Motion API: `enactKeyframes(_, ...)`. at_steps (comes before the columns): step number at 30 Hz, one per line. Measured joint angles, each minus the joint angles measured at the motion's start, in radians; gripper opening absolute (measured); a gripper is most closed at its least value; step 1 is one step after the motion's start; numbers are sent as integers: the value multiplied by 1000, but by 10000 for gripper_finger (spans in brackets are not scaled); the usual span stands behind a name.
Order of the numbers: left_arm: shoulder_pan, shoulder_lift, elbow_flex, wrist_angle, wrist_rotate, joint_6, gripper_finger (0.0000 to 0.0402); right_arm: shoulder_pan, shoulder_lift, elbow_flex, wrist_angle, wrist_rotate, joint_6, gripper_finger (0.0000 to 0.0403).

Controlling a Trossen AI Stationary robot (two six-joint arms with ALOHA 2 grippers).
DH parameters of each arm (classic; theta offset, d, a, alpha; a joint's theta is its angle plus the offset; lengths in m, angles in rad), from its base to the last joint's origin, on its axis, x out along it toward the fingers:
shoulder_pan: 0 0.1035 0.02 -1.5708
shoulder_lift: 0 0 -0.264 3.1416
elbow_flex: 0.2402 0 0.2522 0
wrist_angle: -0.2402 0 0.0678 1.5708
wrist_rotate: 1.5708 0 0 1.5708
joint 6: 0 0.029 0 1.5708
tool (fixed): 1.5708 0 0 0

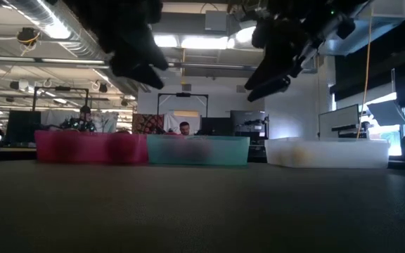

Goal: Sort produce into baskets
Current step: Put the apple into the pink bin

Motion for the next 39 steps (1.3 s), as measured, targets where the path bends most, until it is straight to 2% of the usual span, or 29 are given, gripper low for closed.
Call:
enactKeyframes(8,-137,0,0,-168,115,-236,290,104,108,0,120,10,-4,260)
enactKeyframes(16,-234,0,0,-260,240,-419,290,108,196,0,197,10,3,260)
enactKeyframes(21,-247,0,72,-267,234,-449,290,108,215,0,200,10,20,260)
enactKeyframes(30,-338,0,281,-482,281,-595,290,107,215,-1,204,10,59,260)
enactKeyframes(39,-498,-1,302,-538,313,-900,290,108,215,-1,158,10,77,260)
